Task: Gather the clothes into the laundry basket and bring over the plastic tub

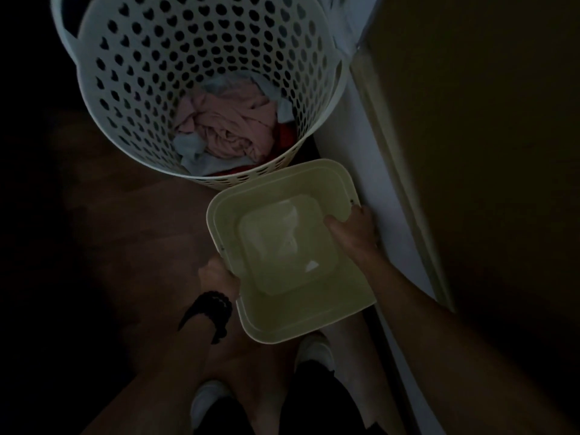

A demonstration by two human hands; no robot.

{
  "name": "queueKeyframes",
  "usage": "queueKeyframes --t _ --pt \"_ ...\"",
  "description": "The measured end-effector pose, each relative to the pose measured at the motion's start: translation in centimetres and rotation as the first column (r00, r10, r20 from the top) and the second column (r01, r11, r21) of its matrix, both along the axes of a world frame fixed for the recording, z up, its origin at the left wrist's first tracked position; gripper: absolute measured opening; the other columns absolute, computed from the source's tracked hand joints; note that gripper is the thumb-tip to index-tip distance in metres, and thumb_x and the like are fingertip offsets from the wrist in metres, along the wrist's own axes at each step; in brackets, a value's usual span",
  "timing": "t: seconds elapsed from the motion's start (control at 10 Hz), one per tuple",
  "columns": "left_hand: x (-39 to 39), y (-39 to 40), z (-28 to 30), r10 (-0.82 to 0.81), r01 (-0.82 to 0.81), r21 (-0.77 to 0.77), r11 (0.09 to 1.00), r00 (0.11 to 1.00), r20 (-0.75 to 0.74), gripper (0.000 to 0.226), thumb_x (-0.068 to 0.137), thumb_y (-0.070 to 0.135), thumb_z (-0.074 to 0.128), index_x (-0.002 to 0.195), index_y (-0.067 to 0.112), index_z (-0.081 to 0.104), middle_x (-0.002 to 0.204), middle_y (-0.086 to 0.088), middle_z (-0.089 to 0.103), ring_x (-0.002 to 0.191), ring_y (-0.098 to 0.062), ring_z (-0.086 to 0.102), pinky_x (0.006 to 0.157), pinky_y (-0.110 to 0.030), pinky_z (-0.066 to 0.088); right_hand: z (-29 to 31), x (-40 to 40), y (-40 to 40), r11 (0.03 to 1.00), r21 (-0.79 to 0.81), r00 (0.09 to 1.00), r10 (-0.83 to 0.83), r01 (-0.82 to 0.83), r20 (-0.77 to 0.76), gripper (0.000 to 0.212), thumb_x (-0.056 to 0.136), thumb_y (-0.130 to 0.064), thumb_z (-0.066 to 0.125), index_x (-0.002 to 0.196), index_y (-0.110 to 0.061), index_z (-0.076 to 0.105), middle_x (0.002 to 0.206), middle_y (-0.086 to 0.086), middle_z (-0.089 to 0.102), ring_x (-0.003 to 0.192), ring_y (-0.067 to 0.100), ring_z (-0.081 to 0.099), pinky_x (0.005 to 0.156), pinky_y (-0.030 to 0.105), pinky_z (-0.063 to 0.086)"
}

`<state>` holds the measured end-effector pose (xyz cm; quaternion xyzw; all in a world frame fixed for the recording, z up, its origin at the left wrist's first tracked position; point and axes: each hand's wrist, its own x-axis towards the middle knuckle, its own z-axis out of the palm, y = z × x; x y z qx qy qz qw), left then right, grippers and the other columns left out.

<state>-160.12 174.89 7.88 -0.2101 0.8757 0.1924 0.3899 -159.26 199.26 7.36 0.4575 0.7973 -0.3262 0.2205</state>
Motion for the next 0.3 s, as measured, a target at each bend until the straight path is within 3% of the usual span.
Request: queueKeyframes --t 0.2,0.3 --pt "-0.1 -1.1 0.6 0.067 -0.071 0.073 0.995 0.997 0.049 0.036 0.094 0.009 0.048 0.128 -0.002 0.054 0.127 -0.023 0.061 0.112 -0.037 0.06 0.078 -0.032 0.048 0.5 0.9 -0.3 1.0 0.01 0.999 -0.008 0.008 0.034 0.088 0.081 -0.045 0.068 0.153 -0.009 0.033 0.156 0.014 0.027 0.144 0.038 0.032 0.115 0.055 0.033" --pt "-1.2 -0.8 2.0 0.106 -0.093 0.145 0.985 0.991 -0.081 0.05 0.088 0.012 0.056 0.137 0.008 0.044 0.132 -0.019 0.056 0.117 -0.036 0.056 0.081 -0.03 0.044 1.7 1.6 -1.4 0.999 -0.032 0.999 -0.038 0.037 -0.036 0.09 0.083 -0.041 0.068 0.156 -0.01 0.027 0.161 0.015 0.019 0.149 0.036 0.024 0.119 0.05 0.029"
